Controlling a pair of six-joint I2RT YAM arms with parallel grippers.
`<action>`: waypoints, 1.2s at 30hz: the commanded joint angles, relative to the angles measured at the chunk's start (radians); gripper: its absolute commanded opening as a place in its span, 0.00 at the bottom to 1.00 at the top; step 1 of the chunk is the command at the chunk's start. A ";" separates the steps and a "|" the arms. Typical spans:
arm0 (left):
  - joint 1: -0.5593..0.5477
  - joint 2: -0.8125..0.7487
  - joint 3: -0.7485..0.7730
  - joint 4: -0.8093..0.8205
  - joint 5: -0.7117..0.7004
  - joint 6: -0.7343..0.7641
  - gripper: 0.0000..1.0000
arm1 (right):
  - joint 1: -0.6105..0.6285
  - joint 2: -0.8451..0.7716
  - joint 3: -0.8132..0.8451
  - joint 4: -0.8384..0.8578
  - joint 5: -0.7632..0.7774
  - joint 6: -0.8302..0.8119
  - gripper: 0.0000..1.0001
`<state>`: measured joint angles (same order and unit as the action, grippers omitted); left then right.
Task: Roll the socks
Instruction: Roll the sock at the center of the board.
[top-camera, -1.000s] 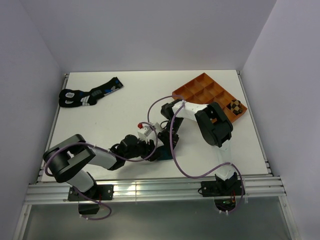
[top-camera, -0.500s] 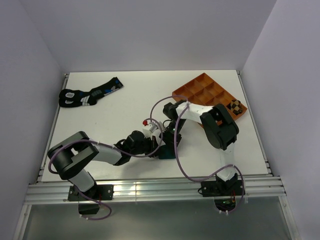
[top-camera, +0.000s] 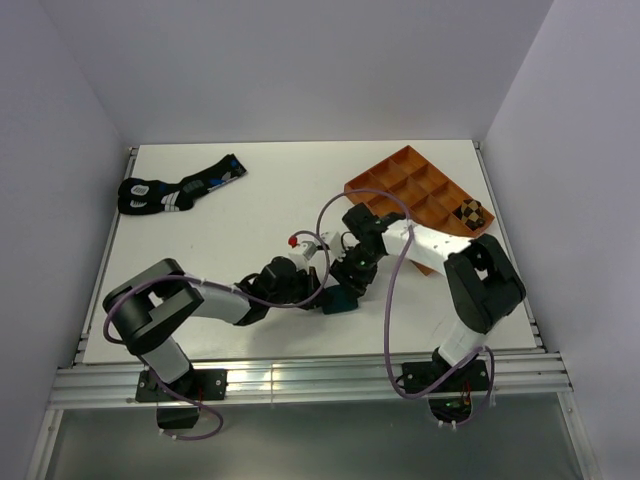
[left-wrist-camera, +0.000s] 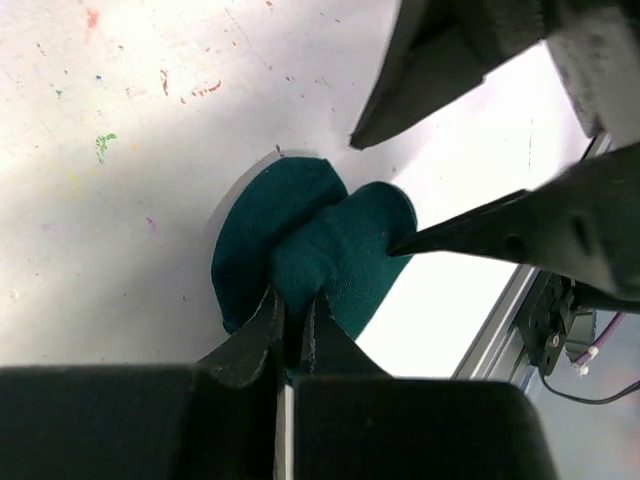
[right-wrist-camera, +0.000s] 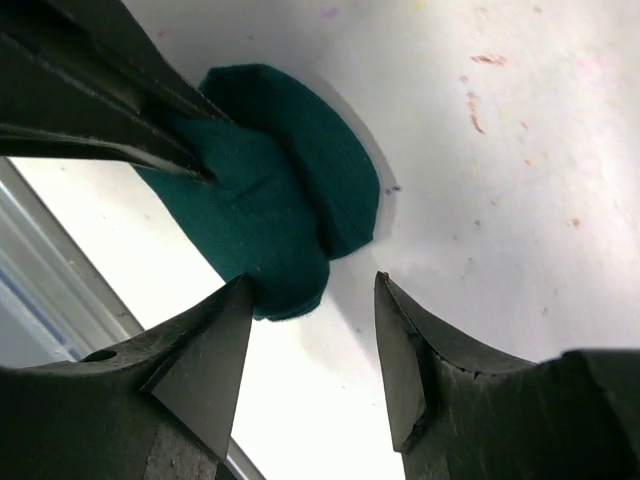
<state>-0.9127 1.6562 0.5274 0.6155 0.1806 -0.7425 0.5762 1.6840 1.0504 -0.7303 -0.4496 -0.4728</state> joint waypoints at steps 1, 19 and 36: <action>-0.002 0.066 -0.014 -0.218 -0.007 -0.020 0.00 | -0.027 -0.089 -0.015 0.146 0.006 -0.009 0.58; 0.052 0.139 0.089 -0.431 0.077 -0.069 0.00 | -0.055 -0.592 -0.361 0.255 -0.052 -0.299 0.59; 0.095 0.180 0.175 -0.517 0.220 -0.057 0.00 | 0.255 -0.621 -0.564 0.489 0.203 -0.354 0.61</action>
<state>-0.8089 1.7645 0.7307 0.3305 0.4141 -0.8524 0.8120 1.0416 0.4835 -0.3397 -0.3012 -0.8124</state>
